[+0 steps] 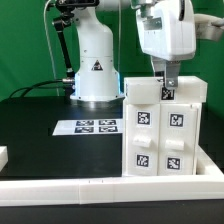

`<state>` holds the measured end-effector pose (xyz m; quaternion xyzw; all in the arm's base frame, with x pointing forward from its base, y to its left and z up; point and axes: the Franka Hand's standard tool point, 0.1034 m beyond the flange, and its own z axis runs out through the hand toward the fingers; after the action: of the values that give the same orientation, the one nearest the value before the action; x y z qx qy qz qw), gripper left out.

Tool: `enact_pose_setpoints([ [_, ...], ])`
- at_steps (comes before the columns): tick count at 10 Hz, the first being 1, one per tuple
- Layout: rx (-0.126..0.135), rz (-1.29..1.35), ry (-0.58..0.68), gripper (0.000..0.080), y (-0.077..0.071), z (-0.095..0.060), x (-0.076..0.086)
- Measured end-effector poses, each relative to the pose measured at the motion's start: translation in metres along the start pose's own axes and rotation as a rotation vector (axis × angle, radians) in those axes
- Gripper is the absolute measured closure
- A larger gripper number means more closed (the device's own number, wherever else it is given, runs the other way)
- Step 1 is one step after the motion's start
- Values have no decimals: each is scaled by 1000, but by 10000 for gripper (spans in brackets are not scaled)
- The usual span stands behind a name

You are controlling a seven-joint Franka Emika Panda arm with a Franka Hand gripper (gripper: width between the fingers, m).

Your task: Assemble cabinet

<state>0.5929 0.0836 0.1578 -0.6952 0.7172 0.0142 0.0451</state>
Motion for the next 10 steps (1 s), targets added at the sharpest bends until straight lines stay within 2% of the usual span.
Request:
enact_pose_setpoints([
  [4,16,337,-23,243,8,0,7],
  [7,23,411,-49,243,9,0,8],
  [10,28,447,-70,243,10,-1,3],
])
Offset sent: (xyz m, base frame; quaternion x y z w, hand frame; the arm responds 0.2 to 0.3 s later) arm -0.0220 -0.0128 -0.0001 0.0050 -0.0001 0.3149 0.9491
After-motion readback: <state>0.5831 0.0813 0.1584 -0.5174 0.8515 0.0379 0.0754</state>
